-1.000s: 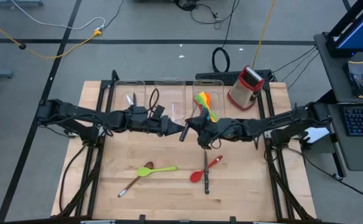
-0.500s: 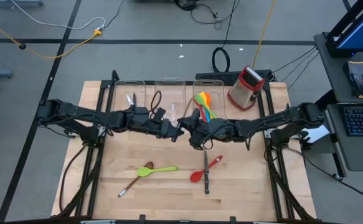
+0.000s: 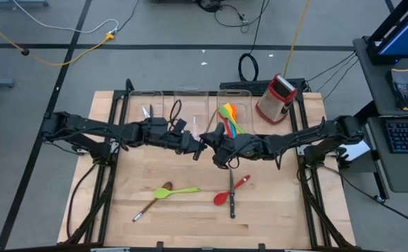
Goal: Pick & Place Kitchen Items
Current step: Put the black knife into the left transparent bin
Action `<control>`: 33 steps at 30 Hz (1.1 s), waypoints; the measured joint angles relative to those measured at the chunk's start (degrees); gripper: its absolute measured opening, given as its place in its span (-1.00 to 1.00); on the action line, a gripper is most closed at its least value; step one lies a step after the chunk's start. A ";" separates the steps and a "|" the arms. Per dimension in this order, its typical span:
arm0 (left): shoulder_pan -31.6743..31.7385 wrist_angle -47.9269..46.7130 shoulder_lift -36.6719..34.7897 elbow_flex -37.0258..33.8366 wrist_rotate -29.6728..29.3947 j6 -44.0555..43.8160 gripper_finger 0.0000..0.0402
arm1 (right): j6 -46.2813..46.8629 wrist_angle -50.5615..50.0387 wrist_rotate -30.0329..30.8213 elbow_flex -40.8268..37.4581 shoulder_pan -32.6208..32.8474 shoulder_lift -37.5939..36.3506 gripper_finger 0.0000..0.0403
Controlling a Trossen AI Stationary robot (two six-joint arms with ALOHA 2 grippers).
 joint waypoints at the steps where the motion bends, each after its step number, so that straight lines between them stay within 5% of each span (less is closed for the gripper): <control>1: 0.00 -0.02 0.00 0.00 0.09 -0.72 0.14 | -0.17 0.01 -0.10 0.00 0.00 0.00 -0.67; 8: 0.00 0.54 1.28 -0.02 1.89 -3.57 0.07 | -1.51 1.30 -0.17 0.00 0.00 1.25 -0.67; 20: 0.15 -0.21 3.06 -0.22 2.90 -3.70 -0.58 | -1.47 1.83 0.57 0.03 0.01 5.32 -0.67; 33: 0.66 -2.95 2.80 0.02 3.91 0.69 -0.58 | -1.46 4.57 0.34 -0.20 0.00 5.53 -0.55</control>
